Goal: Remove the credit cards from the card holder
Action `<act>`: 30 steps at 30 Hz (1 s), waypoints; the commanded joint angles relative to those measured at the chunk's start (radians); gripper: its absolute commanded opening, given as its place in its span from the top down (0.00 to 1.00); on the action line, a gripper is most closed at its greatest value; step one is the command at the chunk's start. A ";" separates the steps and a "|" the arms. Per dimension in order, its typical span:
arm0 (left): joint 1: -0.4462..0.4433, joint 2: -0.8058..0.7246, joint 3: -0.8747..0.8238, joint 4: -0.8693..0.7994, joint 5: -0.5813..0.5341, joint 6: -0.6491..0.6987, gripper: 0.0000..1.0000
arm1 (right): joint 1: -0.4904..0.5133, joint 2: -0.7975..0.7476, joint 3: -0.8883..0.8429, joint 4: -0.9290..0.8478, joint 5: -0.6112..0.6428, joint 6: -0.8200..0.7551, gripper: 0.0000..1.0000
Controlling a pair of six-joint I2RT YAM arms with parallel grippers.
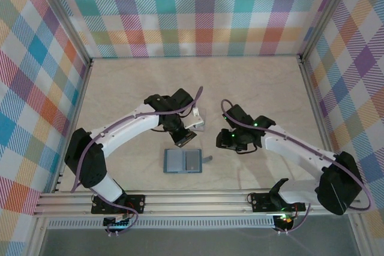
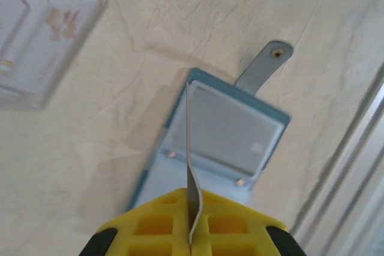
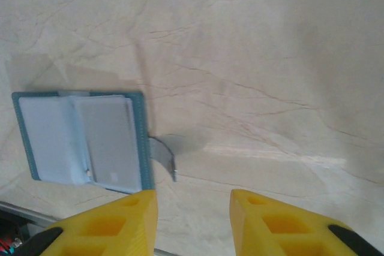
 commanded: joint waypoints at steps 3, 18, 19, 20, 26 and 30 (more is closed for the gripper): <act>-0.006 0.090 0.157 -0.113 -0.185 0.278 1.00 | -0.041 -0.063 -0.026 -0.075 0.011 -0.046 0.62; 0.052 0.366 0.530 -0.185 -0.159 0.641 1.00 | -0.127 -0.122 -0.047 -0.093 0.001 -0.094 0.62; 0.057 0.388 0.556 -0.195 -0.162 0.650 1.00 | -0.134 -0.116 -0.047 -0.087 -0.006 -0.096 0.62; 0.061 0.416 0.588 -0.207 -0.170 0.660 1.00 | -0.141 -0.109 -0.045 -0.081 -0.011 -0.098 0.62; 0.082 0.530 0.698 -0.228 -0.194 0.699 1.00 | -0.168 -0.061 -0.024 -0.066 -0.034 -0.118 0.63; 0.089 0.572 0.729 -0.197 -0.214 0.715 1.00 | -0.180 -0.034 -0.010 -0.065 -0.041 -0.129 0.63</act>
